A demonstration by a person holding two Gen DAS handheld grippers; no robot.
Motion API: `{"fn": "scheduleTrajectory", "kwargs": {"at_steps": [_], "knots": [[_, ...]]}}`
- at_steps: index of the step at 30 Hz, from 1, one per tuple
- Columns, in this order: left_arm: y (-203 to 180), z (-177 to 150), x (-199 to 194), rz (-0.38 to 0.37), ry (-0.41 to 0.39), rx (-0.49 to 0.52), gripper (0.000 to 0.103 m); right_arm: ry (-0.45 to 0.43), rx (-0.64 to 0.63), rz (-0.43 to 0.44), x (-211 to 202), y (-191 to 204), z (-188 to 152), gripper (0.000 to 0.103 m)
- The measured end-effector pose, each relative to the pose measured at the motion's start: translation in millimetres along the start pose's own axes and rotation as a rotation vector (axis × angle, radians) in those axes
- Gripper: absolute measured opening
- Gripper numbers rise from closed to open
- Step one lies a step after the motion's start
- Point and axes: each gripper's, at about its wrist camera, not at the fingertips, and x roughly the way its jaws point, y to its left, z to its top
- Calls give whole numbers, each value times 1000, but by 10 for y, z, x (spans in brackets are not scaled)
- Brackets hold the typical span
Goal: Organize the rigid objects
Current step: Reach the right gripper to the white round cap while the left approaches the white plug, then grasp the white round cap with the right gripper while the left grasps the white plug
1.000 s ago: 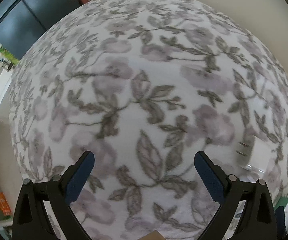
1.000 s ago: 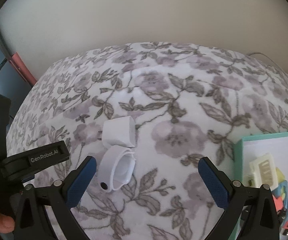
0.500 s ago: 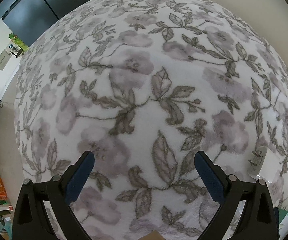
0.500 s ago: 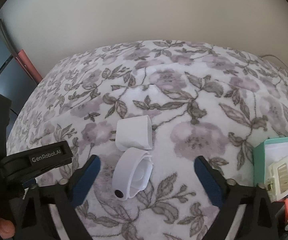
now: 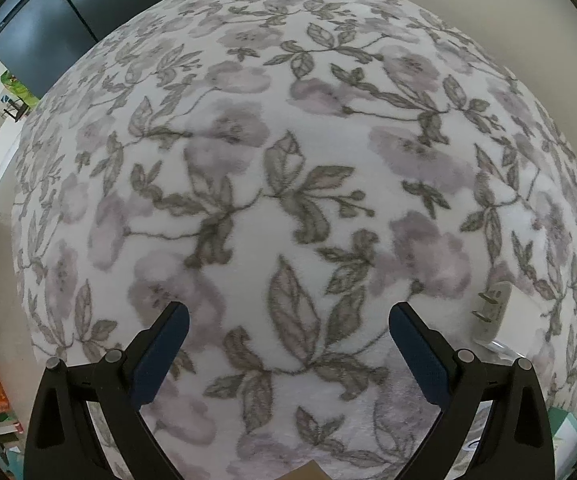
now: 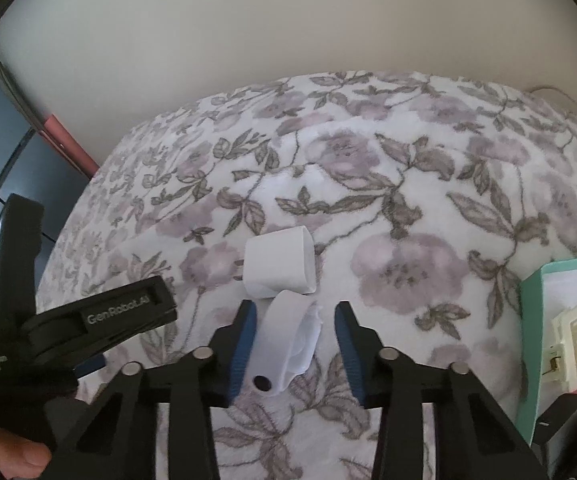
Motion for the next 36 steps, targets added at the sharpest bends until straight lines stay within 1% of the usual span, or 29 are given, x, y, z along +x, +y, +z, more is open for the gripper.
{"fn": "scheduleTrajectory", "kwargs": {"at_steps": [3, 6, 8, 12, 18, 27, 34, 36], "knots": [[-63, -12, -34, -8, -10, 16, 100, -2, 0, 14, -25, 7, 2, 28], [-166, -25, -64, -23, -12, 35, 100, 4, 14, 28, -36, -19, 5, 25], [-246, -26, -70, -34, -16, 50, 100, 8, 34, 43, -38, -56, 4, 24], [-439, -36, -90, -63, -23, 80, 100, 8, 51, 50, -58, -108, 12, 21], [-640, -77, -122, -103, -35, 103, 100, 9, 85, 52, -104, -243, 29, 20], [-905, -154, -247, -169, -66, 133, 100, -11, 125, -18, -239, -500, 111, 20], [-1129, -210, -251, -225, -83, 176, 100, -48, 156, -40, -414, -683, 167, 20], [-1206, -242, -249, -230, -90, 188, 100, -54, 167, -44, -451, -739, 179, 20]]}}
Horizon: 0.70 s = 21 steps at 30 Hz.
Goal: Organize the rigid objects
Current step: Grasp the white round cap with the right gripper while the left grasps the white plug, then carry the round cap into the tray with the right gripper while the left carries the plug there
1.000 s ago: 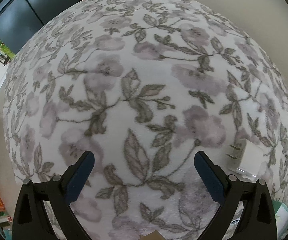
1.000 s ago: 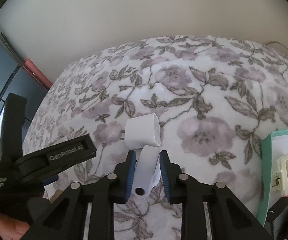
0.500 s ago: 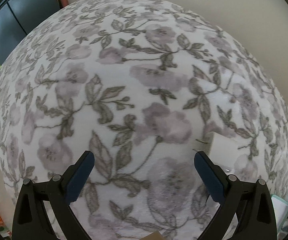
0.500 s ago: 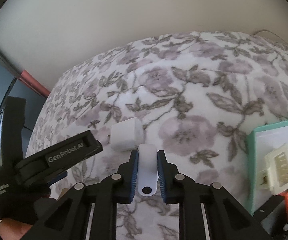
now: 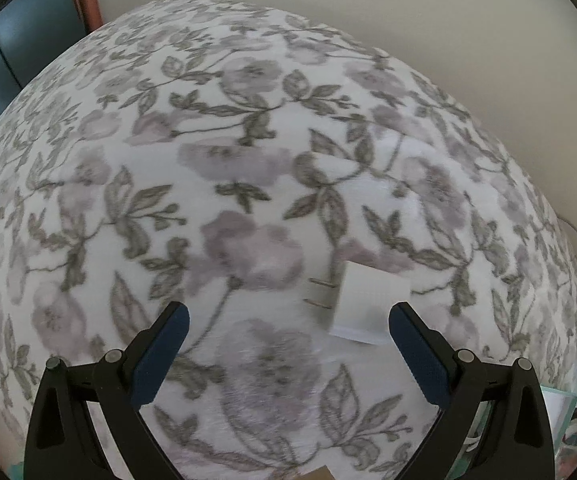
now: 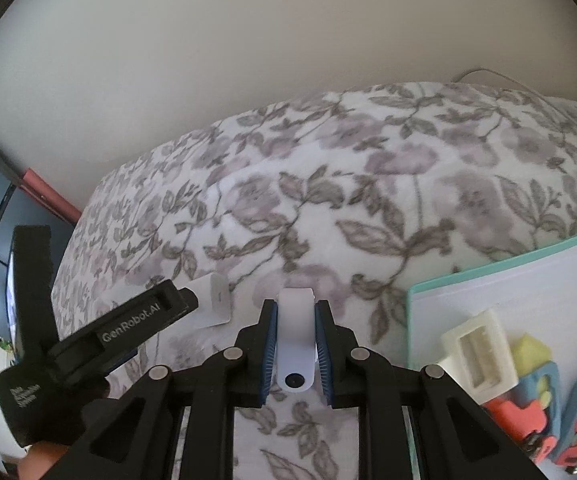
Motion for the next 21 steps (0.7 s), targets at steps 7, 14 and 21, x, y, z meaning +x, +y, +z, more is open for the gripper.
{"fn": "scheduleTrajectory", "kwargs": {"at_steps": [7, 14, 21], "knots": [[-221, -15, 73, 0, -26, 52, 100, -8, 32, -1, -56, -136, 37, 20], [-392, -103, 115, -10, -51, 89, 100, -2, 51, 3, -59, -208, 31, 20], [-394, -83, 179, -23, -60, 79, 82, 6, 57, 8, -42, -231, 27, 20]]}}
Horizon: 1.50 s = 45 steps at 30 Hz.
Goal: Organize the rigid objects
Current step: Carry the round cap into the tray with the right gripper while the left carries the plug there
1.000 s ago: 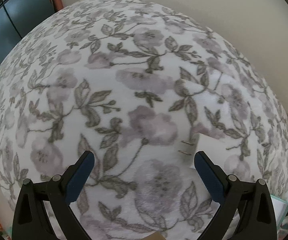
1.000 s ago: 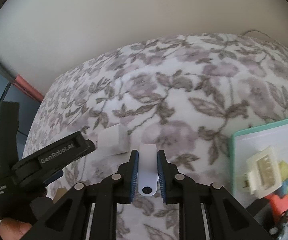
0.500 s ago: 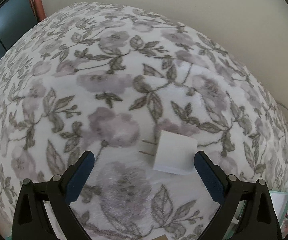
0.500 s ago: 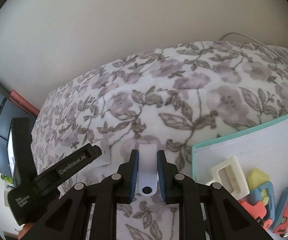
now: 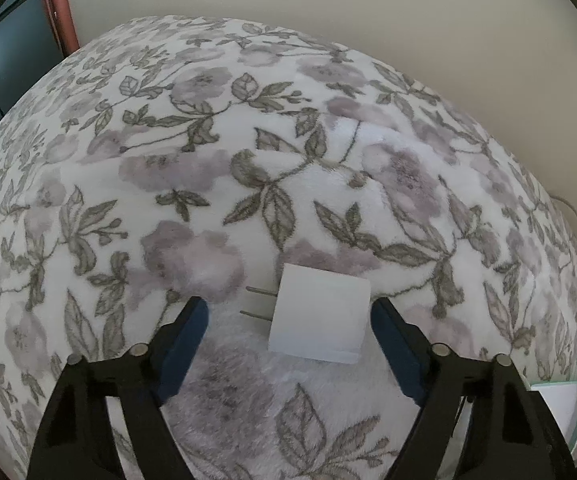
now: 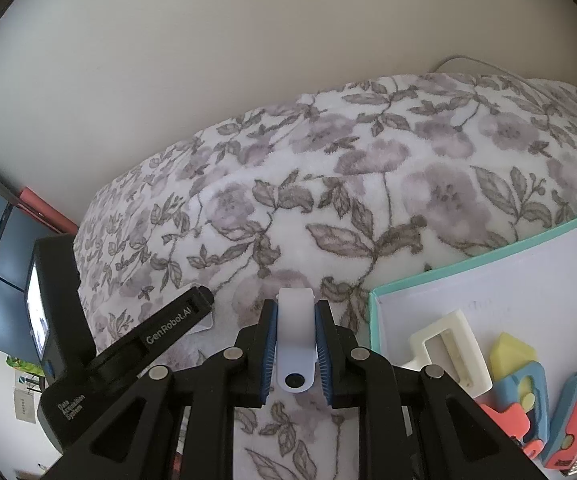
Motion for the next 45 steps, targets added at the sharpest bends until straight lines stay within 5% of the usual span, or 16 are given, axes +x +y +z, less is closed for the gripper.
{"fn": "scheduleTrajectory", "kwargs": {"at_steps": [3, 17, 32, 45], "knots": [[-24, -10, -21, -20, -9, 2, 60, 4, 3, -1, 10, -3, 1, 20], [163, 32, -168, -46, 30, -31, 60, 3, 7, 9, -55, 11, 8, 20], [-207, -54, -1249, -127, -141, 54, 60, -119, 65, -28, -995, -235, 32, 20], [-835, -741, -1787, -212, -176, 267, 60, -205, 189, -117, -1733, -794, -288, 20]]}}
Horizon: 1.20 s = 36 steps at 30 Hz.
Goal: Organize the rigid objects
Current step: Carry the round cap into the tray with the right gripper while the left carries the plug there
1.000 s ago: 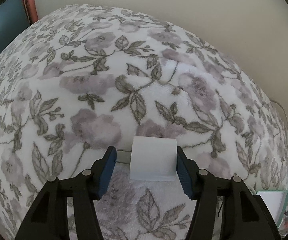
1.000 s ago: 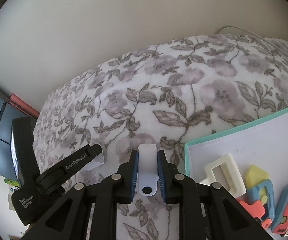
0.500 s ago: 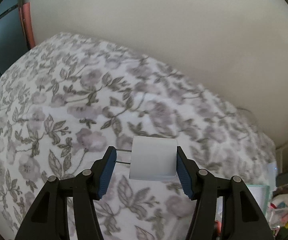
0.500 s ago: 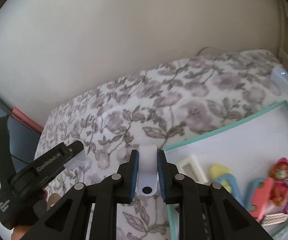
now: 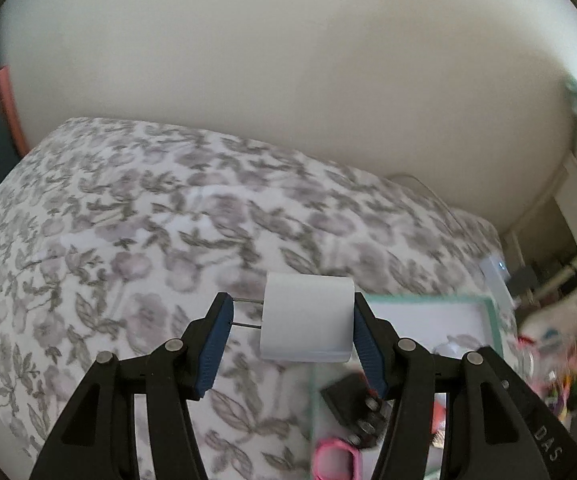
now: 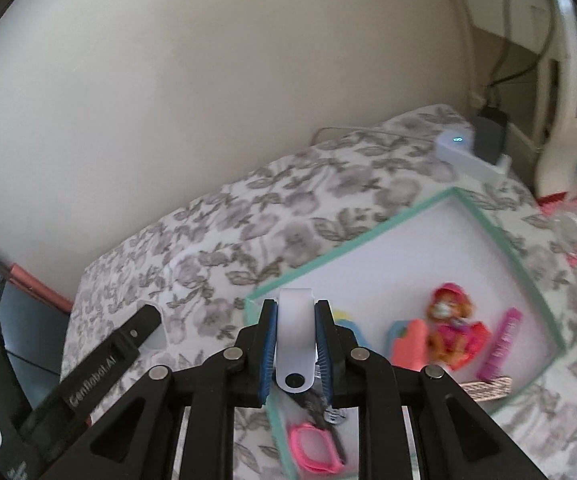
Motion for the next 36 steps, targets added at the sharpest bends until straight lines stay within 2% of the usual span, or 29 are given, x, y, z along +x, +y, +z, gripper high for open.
{"fn": "scheduleTrajectory", "kwargs": {"at_steps": [5, 16, 24, 36], "knots": [[-358, -222, -39, -72, 37, 82, 60, -29, 10, -68, -162, -208, -22, 20], [-918, -571, 22, -75, 76, 249, 60, -58, 45, -254, -313, -659, 20, 20], [-1093, -754, 183, -85, 145, 290, 60, -41, 60, -357, -281, -888, 30, 20], [-1193, -884, 372, -58, 183, 329, 60, 25, 66, -456, -61, -1102, -19, 20]]}}
